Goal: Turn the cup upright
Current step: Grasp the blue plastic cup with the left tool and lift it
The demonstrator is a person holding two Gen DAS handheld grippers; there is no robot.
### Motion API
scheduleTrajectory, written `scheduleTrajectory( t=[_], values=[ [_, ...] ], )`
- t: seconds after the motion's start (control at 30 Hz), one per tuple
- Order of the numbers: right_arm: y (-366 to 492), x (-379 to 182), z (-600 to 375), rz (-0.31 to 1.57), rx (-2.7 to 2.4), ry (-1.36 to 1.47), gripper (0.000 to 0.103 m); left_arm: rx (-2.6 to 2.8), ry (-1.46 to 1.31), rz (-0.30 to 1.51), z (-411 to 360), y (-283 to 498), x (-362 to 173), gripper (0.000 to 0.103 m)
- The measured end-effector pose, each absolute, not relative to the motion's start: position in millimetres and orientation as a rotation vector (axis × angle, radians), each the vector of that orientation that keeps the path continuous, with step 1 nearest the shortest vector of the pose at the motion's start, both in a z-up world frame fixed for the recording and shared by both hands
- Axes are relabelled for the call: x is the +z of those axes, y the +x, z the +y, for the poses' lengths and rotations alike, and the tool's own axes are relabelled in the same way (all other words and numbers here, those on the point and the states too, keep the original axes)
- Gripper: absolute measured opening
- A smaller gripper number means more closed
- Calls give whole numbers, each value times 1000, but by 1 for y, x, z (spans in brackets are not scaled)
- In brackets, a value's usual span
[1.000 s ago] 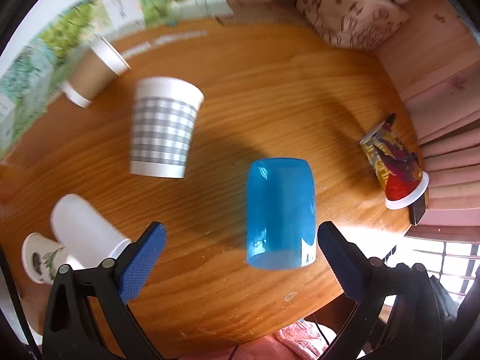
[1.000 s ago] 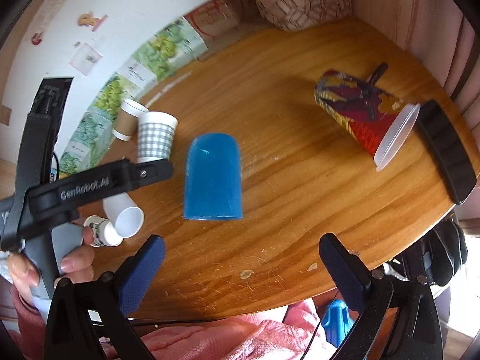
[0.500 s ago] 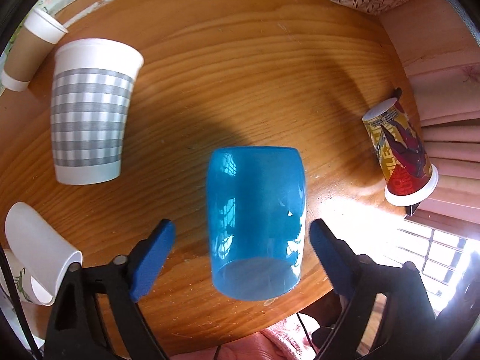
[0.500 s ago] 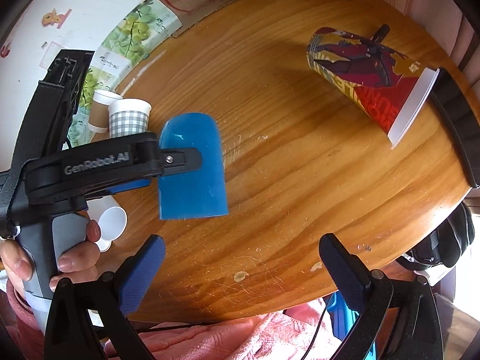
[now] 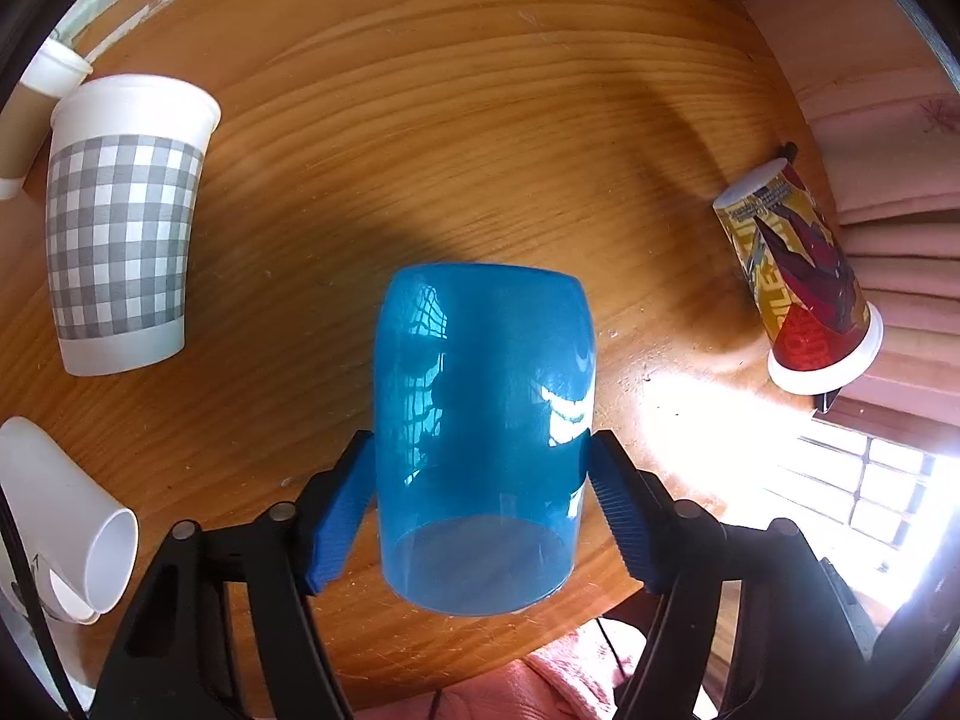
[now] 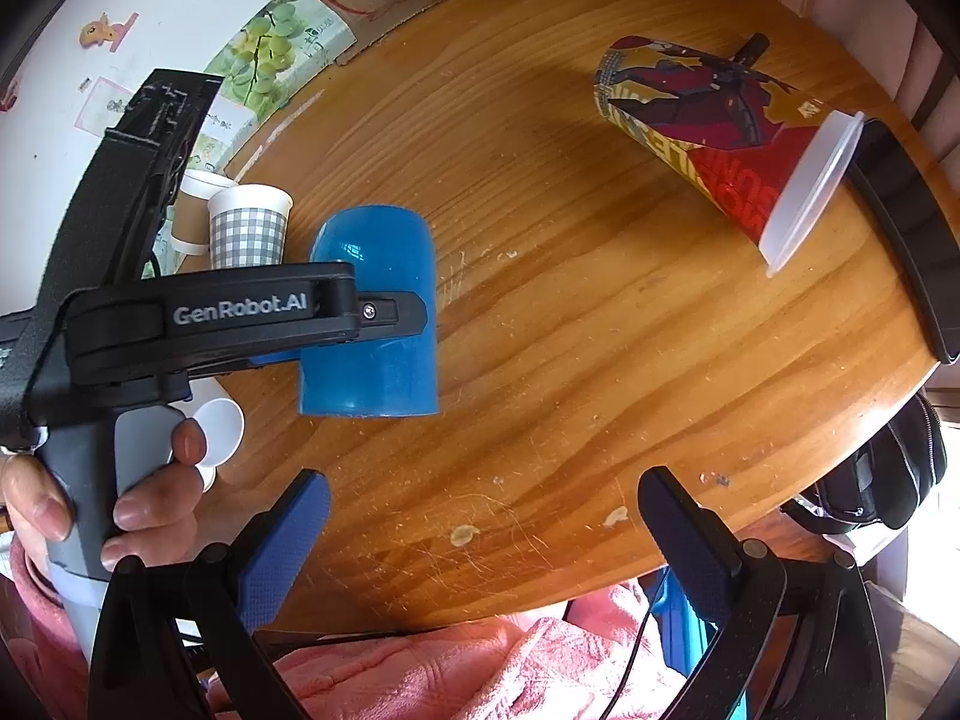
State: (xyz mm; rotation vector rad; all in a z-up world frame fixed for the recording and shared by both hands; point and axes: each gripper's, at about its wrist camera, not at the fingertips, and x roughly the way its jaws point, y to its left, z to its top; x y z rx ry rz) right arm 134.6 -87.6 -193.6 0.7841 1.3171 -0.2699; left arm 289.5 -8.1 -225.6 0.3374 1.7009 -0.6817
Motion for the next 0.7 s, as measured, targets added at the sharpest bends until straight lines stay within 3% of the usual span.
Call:
scheduleTrajectory(
  t=[0.7],
  values=[
    [106,-166,-75,1263,-176,554,103,-922,716,1388,16,234,-194,74]
  ],
)
